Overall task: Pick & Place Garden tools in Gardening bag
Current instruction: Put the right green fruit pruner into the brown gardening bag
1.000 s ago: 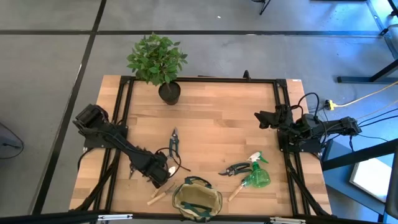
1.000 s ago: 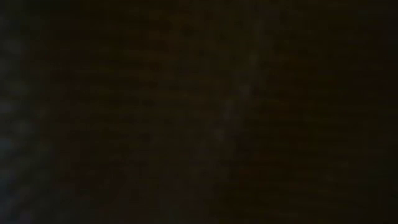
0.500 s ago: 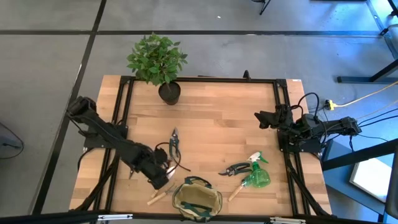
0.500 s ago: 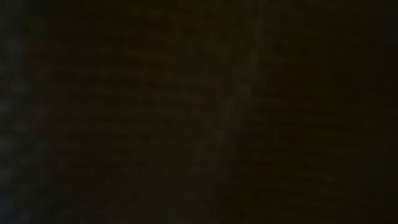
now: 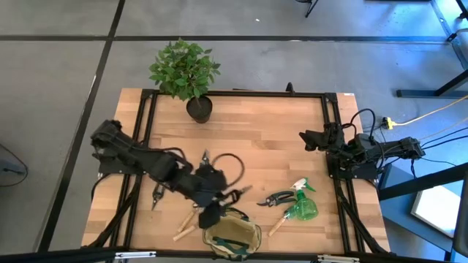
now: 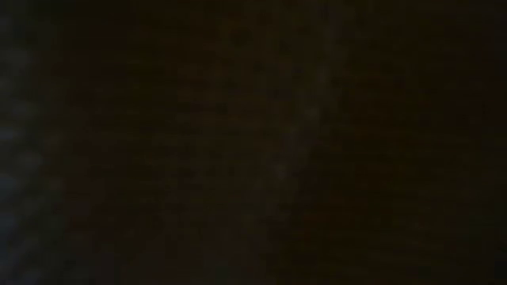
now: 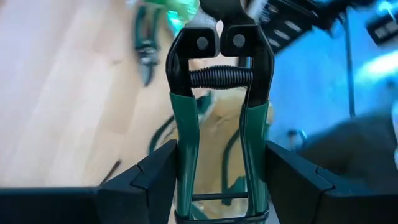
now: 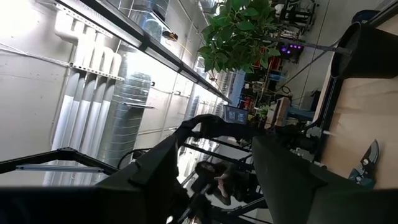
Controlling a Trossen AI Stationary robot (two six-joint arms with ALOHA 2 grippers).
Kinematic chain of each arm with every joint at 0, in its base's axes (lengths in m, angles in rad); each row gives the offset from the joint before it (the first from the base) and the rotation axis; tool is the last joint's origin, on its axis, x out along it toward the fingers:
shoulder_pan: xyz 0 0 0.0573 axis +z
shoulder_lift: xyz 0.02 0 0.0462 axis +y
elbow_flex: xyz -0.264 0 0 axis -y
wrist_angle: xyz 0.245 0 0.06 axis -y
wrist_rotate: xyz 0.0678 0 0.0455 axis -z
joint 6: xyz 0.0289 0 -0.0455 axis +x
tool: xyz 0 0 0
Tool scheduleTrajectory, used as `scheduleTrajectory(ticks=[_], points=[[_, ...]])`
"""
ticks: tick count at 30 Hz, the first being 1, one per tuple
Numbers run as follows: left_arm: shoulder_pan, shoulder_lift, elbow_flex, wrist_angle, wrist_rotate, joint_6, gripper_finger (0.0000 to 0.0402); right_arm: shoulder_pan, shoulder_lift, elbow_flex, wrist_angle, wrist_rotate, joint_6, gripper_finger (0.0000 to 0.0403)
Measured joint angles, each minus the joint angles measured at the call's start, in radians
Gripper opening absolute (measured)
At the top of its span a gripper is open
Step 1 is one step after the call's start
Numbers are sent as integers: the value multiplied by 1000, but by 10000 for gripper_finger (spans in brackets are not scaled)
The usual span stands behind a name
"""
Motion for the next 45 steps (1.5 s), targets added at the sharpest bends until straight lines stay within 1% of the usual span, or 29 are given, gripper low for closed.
scheduleTrajectory(ticks=[2,6,9,13,18,24,27,30,33,38,41,45], points=[[4,59,60,-36,56,58,201,0,0,0,2,0,0,209],[-1,179,158,-166,153,146,201,0,0,0,2,2,-1,209],[-12,246,213,-216,187,220,201,0,0,0,2,2,-3,209],[-11,309,259,-235,236,299,201,0,0,0,0,2,-3,209],[-8,358,287,-231,244,373,201,0,0,0,-14,-1,-3,209],[3,407,286,-230,254,412,201,0,0,0,-15,-10,-3,209],[2,418,287,-229,253,425,201,0,0,0,9,-55,-15,209],[2,423,286,-228,253,425,201,0,0,13,44,-149,-112,209],[2,423,286,-225,252,424,201,0,0,62,38,-216,-199,209],[2,423,286,-226,252,423,201,3,33,185,27,-271,-392,209],[2,423,286,-225,251,420,201,11,83,303,-77,-321,-518,209],[2,425,286,-225,251,420,201,36,208,504,-292,-385,-644,209]])
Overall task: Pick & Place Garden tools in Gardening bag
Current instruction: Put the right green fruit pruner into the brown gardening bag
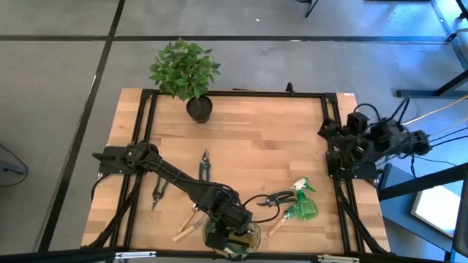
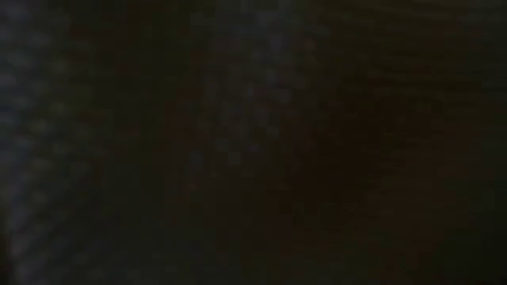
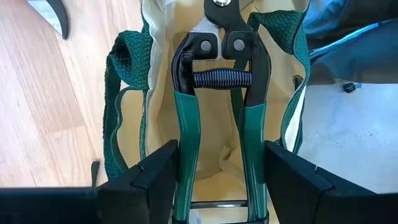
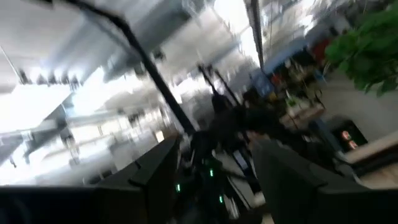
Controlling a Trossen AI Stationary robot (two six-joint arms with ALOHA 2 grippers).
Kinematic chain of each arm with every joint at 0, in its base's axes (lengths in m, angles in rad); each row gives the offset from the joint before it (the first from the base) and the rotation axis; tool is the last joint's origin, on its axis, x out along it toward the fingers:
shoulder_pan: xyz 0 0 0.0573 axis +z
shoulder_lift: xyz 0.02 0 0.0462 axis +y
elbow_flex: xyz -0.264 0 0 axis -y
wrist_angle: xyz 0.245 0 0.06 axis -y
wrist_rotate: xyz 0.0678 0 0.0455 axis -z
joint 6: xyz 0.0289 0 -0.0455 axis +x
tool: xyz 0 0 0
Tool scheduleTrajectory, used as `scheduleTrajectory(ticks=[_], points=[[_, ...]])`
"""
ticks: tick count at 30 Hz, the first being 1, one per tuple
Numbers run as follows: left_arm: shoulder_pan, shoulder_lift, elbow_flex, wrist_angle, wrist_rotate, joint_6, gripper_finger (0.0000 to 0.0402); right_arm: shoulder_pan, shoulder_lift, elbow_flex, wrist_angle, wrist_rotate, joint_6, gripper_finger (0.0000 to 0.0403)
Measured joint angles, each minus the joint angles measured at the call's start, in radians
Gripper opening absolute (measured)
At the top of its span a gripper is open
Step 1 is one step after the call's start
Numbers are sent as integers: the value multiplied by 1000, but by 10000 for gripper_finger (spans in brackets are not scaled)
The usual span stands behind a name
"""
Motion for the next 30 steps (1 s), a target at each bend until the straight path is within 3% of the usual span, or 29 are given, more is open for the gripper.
scheduleTrajectory(ticks=[6,12,18,26,30], points=[[0,0,0,0,0,0,201,48,239,272,-261,-44,-80,209],[-7,0,0,1,0,19,201,108,415,429,-322,-45,-113,209],[-33,12,0,19,-28,0,200,163,513,489,-322,-39,-88,209],[-34,63,-1,141,-71,-180,200,238,529,494,-322,-42,-73,209],[-20,101,-1,100,-91,-263,200,275,523,494,-318,-45,-58,209]])
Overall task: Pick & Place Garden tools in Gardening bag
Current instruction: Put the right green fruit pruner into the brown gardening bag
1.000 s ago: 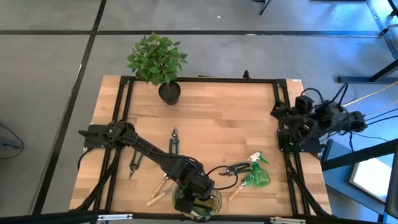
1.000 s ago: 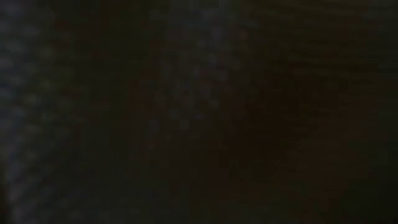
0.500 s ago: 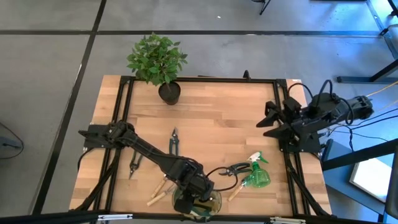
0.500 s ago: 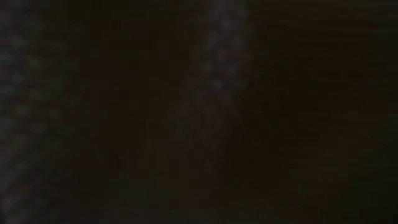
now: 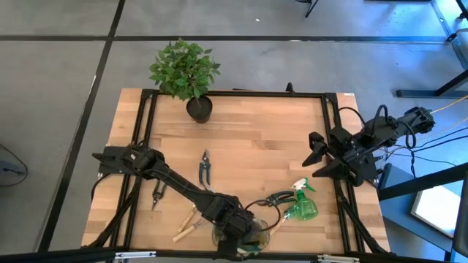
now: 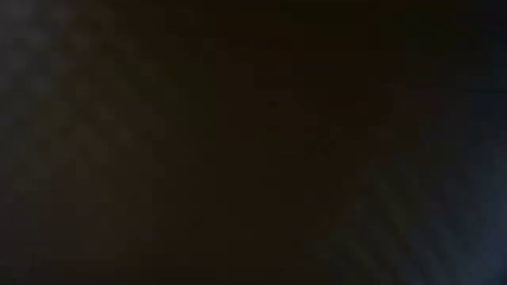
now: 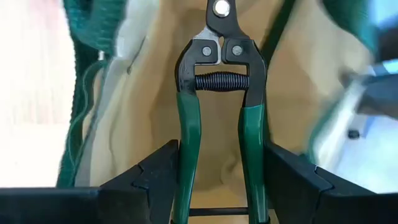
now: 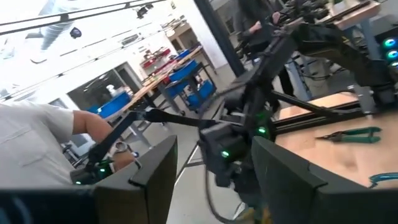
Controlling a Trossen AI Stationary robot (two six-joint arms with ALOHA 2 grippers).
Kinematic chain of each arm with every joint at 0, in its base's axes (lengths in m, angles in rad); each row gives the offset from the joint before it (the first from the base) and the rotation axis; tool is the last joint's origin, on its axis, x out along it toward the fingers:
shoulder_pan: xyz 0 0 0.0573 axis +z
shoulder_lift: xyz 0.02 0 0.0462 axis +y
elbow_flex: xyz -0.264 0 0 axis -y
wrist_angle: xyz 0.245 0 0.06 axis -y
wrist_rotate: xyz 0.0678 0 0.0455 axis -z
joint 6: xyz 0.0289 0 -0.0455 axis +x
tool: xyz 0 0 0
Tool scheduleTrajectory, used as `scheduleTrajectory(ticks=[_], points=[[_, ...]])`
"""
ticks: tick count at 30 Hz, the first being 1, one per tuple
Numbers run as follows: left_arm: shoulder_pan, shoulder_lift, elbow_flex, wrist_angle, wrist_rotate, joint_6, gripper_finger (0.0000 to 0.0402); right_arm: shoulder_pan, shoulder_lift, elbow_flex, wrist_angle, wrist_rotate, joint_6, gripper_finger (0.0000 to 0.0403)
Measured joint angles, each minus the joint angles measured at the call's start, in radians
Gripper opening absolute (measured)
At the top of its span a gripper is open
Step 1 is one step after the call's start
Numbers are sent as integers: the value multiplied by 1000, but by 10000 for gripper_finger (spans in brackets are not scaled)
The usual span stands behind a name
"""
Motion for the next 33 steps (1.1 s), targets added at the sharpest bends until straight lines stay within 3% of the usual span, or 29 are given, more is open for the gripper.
scheduleTrajectory(ticks=[18,29,33], points=[[8,62,0,11,82,-103,196,46,-3,0,-3,4,-32,209],[15,71,1,2,-43,-95,195,46,-3,0,-6,7,-61,209],[21,93,1,-12,-19,-83,195,46,-3,0,-14,18,-61,209]])
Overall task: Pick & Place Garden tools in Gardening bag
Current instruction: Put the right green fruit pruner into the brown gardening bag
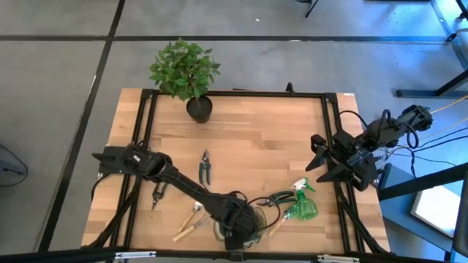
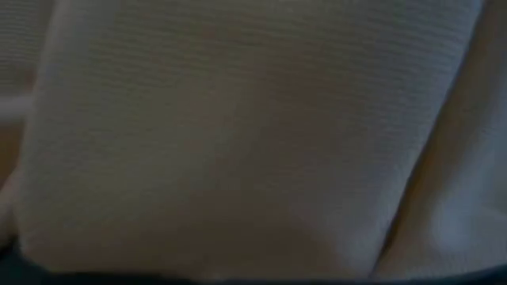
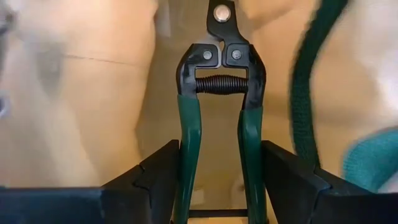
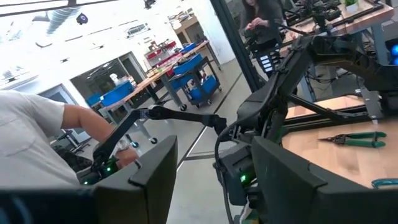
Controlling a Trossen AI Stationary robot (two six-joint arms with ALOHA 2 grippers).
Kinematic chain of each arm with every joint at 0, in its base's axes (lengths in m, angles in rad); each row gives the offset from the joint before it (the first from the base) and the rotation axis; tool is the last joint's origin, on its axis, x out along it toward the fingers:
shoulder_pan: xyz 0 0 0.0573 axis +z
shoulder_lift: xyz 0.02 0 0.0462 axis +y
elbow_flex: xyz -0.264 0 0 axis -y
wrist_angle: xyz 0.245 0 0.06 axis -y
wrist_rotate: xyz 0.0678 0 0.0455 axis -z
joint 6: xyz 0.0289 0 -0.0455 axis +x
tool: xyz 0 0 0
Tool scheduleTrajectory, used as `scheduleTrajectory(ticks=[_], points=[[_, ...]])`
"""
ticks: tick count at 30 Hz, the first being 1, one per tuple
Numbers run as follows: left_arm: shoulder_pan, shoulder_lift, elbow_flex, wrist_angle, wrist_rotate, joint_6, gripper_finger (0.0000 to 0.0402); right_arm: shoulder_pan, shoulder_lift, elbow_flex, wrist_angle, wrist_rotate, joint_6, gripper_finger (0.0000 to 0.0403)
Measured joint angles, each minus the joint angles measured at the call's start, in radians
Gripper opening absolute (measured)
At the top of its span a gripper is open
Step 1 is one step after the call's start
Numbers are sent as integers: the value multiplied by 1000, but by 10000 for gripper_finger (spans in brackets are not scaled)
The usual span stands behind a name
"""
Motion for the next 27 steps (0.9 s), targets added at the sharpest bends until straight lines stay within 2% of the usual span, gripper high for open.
scheduleTrajectory(ticks=[5,24,25,27], points=[[1,23,0,-9,54,35,190,0,1,0,-10,0,0,209],[2,24,-1,-43,42,40,188,0,1,0,-22,3,-1,209],[2,24,-1,-42,42,30,191,0,1,0,-25,3,-1,209],[4,23,-1,-43,43,-2,231,0,1,0,-36,3,-1,209]])
